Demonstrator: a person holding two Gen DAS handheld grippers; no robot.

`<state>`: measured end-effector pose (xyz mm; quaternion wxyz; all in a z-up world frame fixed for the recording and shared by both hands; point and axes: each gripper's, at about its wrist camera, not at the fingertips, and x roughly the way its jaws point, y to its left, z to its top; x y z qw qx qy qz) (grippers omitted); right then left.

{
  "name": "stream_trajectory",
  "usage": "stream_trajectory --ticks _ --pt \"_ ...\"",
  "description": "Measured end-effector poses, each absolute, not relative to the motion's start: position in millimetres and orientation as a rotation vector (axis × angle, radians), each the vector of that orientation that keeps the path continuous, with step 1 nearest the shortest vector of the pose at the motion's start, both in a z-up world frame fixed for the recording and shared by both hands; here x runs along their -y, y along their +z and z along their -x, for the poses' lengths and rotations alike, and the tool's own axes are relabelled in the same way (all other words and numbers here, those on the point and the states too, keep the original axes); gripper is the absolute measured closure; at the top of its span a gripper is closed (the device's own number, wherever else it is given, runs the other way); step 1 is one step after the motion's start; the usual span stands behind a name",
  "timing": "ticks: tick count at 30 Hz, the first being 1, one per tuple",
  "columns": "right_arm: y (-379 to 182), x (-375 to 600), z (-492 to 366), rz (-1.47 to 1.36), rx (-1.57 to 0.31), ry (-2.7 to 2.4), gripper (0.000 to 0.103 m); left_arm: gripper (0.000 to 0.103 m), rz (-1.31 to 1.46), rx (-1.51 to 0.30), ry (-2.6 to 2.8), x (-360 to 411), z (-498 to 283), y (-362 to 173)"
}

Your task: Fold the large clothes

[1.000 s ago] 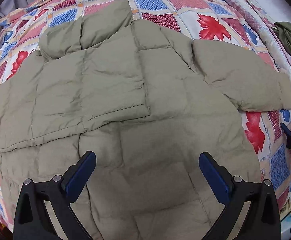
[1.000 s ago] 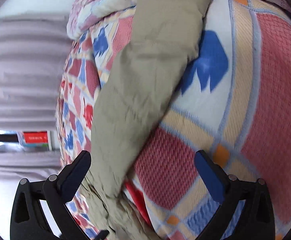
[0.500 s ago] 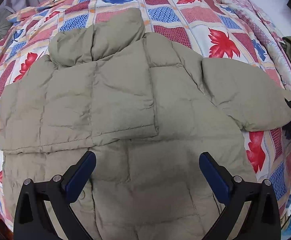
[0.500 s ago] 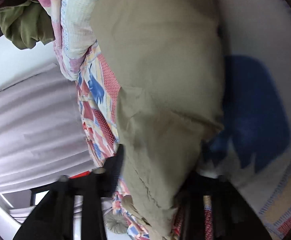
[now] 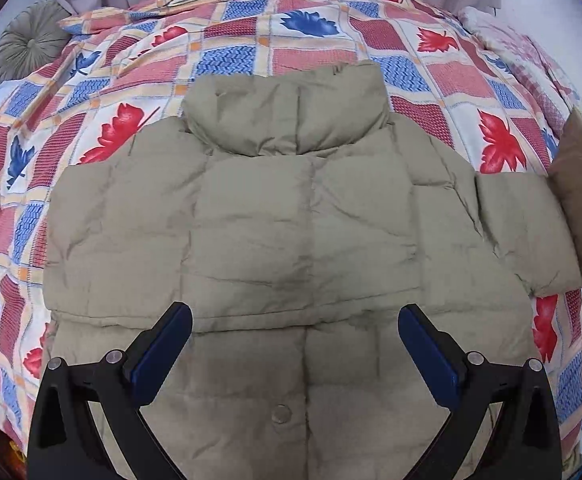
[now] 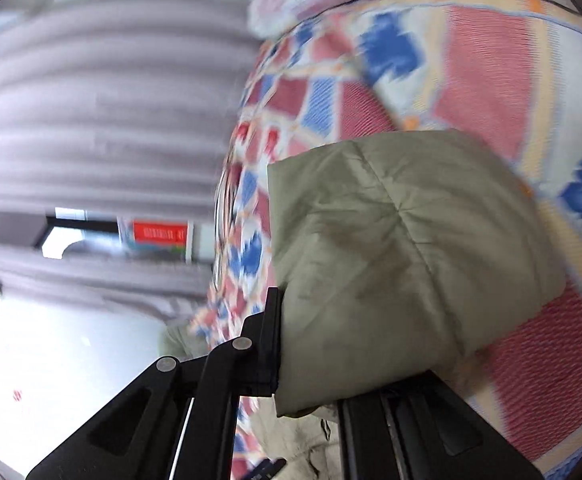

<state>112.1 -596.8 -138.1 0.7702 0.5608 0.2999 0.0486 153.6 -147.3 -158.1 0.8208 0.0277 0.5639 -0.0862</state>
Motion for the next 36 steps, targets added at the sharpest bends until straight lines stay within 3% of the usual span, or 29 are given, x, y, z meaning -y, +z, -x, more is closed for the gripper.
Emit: stream_trajectory --ticks 5,10,14,21,23,25,26,32,36 --pt "-111 482 -155 -0.908 -0.757 0.21 0.096 0.0 -0.02 -1.186 -0.13 104 -162 -162" --pt "-134 355 -182 -0.646 -0.922 0.286 0.096 0.0 0.018 -1.171 -0.081 56 -172 -167" --pt "-184 298 -193 -0.611 -1.05 0.234 0.096 0.0 0.026 -1.168 -0.072 26 -179 -173" --pt "-239 289 -186 -0.67 -1.156 0.103 0.094 0.0 0.016 -1.16 -0.107 2 -191 -178" --pt "-234 296 -180 -0.713 -1.16 0.094 0.083 0.0 0.022 -1.159 -0.129 -1 -197 -176" --pt "-221 301 -173 -0.736 -1.134 0.103 0.043 0.0 0.01 -1.148 -0.145 -3 -203 -172" --pt "-211 305 -167 -0.739 -1.11 0.096 0.035 0.0 -0.008 -1.142 -0.148 -2 -205 -171" --pt "-192 347 -145 -0.874 -1.03 -0.001 0.032 0.0 -0.222 -1.14 -0.201 7 -215 -179" --pt "-200 376 -147 -1.037 -0.971 -0.079 0.032 0.0 -0.047 -1.172 -0.28 -5 -213 -179"
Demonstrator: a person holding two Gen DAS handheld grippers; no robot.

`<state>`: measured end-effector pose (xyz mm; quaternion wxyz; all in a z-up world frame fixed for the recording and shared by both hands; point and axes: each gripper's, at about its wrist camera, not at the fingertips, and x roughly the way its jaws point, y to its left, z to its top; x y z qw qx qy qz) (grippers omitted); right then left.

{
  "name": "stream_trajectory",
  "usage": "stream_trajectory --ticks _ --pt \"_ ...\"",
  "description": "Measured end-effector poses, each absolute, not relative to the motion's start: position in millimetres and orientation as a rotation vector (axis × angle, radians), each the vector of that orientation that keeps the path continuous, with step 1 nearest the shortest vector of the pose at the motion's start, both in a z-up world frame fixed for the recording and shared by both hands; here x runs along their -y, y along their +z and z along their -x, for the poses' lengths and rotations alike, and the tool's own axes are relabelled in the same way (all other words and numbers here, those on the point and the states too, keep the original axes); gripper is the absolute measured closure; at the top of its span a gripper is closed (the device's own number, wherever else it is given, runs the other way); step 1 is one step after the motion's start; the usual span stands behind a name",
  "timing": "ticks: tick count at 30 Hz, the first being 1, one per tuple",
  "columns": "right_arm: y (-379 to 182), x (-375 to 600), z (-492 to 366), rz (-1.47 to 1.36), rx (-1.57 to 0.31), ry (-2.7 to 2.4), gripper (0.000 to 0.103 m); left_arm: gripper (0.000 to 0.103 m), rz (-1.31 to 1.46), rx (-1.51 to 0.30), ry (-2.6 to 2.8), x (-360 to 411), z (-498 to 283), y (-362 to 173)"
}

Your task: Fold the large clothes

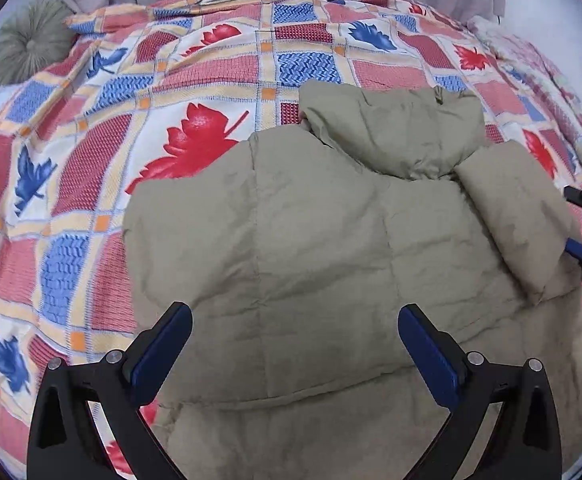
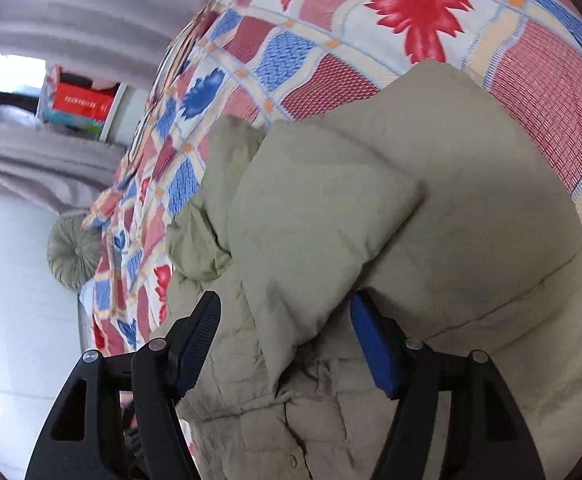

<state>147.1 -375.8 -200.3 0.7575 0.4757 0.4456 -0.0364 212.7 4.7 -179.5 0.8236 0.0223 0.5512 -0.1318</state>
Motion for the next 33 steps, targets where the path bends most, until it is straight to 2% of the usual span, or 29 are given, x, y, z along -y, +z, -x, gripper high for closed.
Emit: stream_trajectory --ticks 2,4,7,11,15,17,18,19,27,29,30,31,32,33 --pt "-200 380 -152 -1.052 -0.958 -0.092 0.036 0.0 0.032 -1.18 -0.295 -8 -210 -180" --pt "-196 371 -164 -1.022 -0.969 -0.064 0.075 0.0 0.093 -1.183 -0.313 -12 -209 -181" --pt "-177 333 -185 -0.839 -0.985 0.046 0.081 0.0 0.198 -1.17 -0.342 -20 -206 -179" --pt "-156 244 -198 -0.438 -1.023 0.201 0.081 0.0 0.357 -1.153 -0.354 -40 -208 -178" --pt "-176 178 -194 -0.232 -1.108 0.277 0.079 0.0 0.492 -1.16 -0.363 -56 -214 -180" --pt "-188 165 -190 -0.186 -1.162 0.284 0.062 0.0 0.529 -1.16 -0.378 -56 -217 -181" --pt "-191 162 -187 -0.182 -1.179 0.295 0.05 0.0 0.544 -1.165 -0.391 -55 -220 -182" --pt "-192 163 -182 -0.189 -1.182 0.305 0.044 0.0 0.556 -1.174 -0.406 -52 -222 -183" --pt "-184 268 -133 -0.323 -1.198 0.137 0.044 0.002 0.502 -1.243 -0.473 -3 -244 -205" --pt "-190 299 -118 -0.331 -1.223 0.071 0.05 0.009 0.472 -1.263 -0.485 14 -249 -213" --pt "-195 315 -111 -0.328 -1.241 0.03 0.061 0.02 0.466 -1.274 -0.492 22 -252 -217" --pt "-200 329 -106 -0.333 -1.253 -0.002 0.063 0.038 0.461 -1.294 -0.503 32 -255 -221" --pt "-204 341 -101 -0.344 -1.252 -0.029 0.064 0.05 0.457 -1.316 -0.505 40 -258 -225" --pt "-206 353 -97 -0.359 -1.243 -0.058 0.068 0.082 0.458 -1.336 -0.504 48 -260 -229"
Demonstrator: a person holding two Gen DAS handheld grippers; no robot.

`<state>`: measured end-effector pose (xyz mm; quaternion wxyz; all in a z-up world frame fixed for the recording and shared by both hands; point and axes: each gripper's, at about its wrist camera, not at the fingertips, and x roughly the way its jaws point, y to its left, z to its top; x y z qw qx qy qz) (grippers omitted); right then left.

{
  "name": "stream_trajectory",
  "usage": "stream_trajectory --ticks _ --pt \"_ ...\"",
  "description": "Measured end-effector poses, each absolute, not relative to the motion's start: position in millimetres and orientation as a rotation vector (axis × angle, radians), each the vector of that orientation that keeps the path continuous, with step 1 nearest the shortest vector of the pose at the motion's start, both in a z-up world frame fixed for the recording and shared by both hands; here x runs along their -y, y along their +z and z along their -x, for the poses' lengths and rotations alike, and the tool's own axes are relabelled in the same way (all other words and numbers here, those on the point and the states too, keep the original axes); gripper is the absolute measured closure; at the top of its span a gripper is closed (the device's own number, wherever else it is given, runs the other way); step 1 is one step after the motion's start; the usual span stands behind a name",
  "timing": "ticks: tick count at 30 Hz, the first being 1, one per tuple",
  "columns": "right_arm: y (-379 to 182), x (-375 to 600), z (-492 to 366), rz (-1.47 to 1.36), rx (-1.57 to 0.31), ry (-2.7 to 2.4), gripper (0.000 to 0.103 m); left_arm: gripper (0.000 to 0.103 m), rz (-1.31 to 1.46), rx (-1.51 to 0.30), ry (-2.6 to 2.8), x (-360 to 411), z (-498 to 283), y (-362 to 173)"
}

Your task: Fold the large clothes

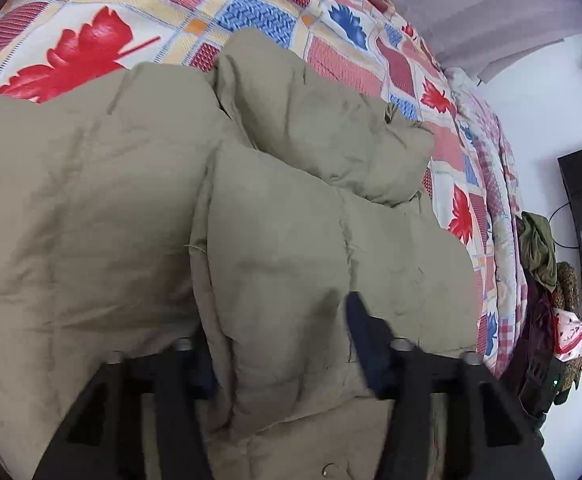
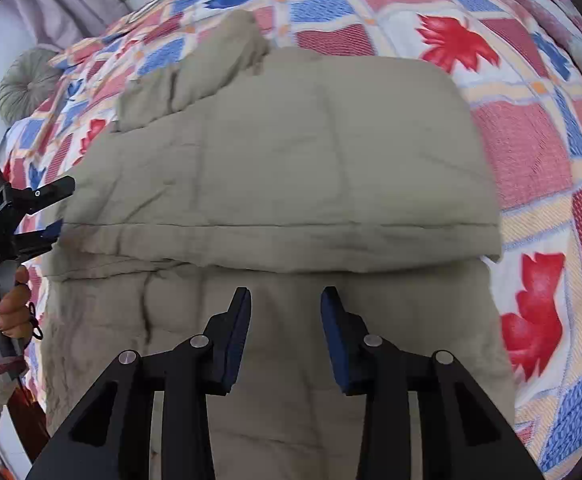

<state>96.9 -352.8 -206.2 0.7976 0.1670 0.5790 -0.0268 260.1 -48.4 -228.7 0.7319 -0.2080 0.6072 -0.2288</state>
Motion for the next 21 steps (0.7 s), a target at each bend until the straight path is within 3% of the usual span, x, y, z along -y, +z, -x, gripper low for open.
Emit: stream_trajectory --ticks 1,6,9,15,21 --pt "-208 364 -94 -0.374 -1.23 -0.087 0.07 0.093 0.467 -1.343 -0.506 55 -262 -229" --pt "-204 398 -105 -0.309 -1.146 -0.282 0.07 0.093 0.473 -1.187 -0.478 54 -260 -184" --pt "-194 411 -113 -0.29 -1.113 -0.31 0.078 0.093 0.421 -1.124 -0.479 39 -254 -164" --pt "-195 388 -127 -0.101 -1.103 -0.271 0.078 0.093 0.244 -1.233 -0.424 33 -243 -210" --pt "-233 404 -118 -0.234 -1.173 -0.275 0.08 0.089 0.167 -1.246 -0.392 31 -237 -231"
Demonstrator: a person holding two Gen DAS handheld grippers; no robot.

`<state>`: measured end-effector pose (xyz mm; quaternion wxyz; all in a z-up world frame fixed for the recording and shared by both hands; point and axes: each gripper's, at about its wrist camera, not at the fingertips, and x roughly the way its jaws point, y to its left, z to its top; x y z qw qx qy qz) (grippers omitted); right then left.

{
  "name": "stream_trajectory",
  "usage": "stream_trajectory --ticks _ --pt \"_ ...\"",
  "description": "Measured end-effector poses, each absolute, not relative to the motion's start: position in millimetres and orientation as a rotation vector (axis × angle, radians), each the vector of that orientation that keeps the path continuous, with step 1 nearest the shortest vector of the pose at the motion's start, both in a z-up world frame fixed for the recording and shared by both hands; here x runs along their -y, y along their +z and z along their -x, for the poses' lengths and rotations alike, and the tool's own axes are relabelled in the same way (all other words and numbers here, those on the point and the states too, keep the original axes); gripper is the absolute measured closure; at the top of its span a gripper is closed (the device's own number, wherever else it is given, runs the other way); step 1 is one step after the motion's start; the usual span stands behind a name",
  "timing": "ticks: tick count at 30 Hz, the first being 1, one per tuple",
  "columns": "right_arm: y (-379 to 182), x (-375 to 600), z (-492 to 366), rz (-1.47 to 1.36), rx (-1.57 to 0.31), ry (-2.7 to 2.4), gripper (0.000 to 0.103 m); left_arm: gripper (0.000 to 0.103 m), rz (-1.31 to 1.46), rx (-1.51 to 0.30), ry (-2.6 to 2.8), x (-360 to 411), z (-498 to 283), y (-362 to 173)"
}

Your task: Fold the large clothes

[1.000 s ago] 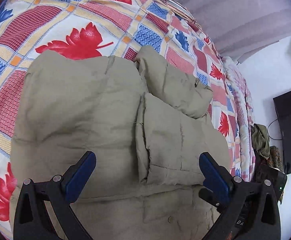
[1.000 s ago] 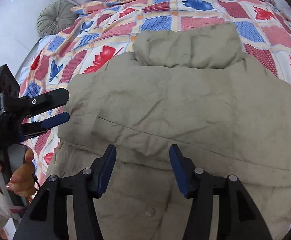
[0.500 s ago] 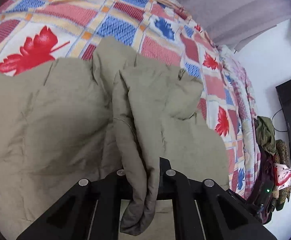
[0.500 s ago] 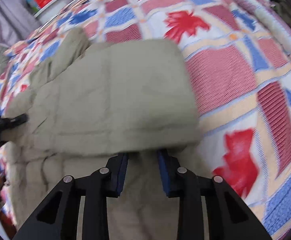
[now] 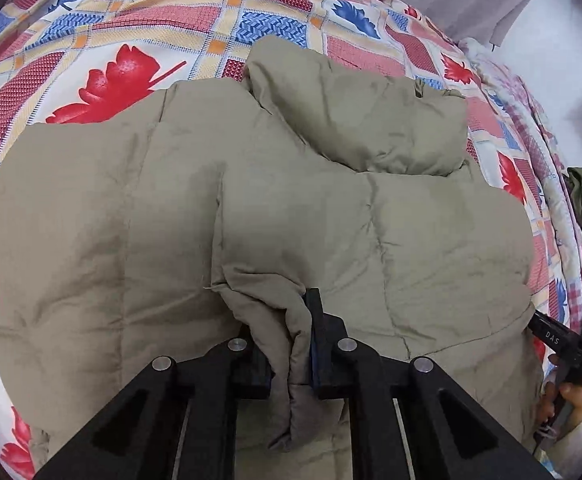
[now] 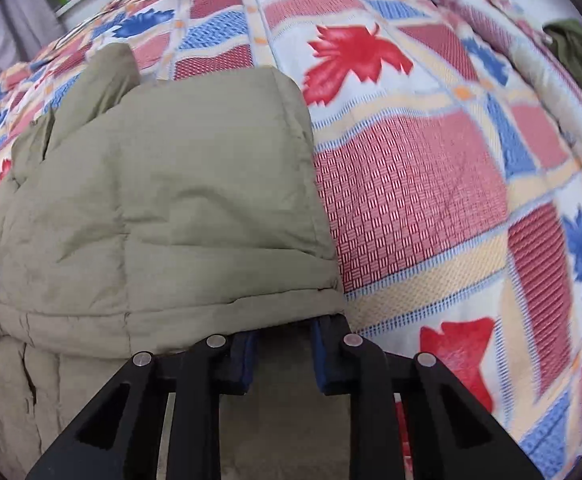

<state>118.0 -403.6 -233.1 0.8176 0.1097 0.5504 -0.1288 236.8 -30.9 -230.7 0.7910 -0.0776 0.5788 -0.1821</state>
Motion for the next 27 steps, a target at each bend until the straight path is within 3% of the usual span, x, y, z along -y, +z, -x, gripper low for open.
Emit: stream_trajectory --ticks 5,8,10,11,16,17,18,20,27 --pt "-227 402 -118 -0.234 -1.197 -0.269 0.08 0.089 0.135 -1.253 -0.323 13 -234 -213" --pt "-216 401 -110 -0.257 -1.236 -0.245 0.07 0.089 0.075 -1.215 -0.264 0 -230 -196" --pt "-207 400 -101 -0.251 -1.257 -0.25 0.056 0.089 0.079 -1.196 -0.254 -10 -227 -186" --pt "-201 400 -91 -0.263 -1.256 -0.256 0.055 0.089 0.086 -1.188 -0.252 -14 -226 -182" --pt "-170 414 -63 -0.341 -1.154 -0.279 0.056 0.089 0.104 -1.148 -0.288 -7 -222 -162" --pt "-164 418 -66 -0.337 -1.123 -0.297 0.058 0.089 0.107 -1.147 -0.296 -2 -222 -160" --pt "-159 423 -74 -0.338 -1.099 -0.316 0.066 0.089 0.114 -1.147 -0.304 5 -222 -158" --pt "-153 432 -93 -0.366 -1.072 -0.33 0.07 0.089 0.121 -1.143 -0.32 22 -224 -157" --pt "-171 417 -164 -0.351 -1.08 -0.197 0.074 0.089 0.041 -1.174 -0.242 47 -233 -202"
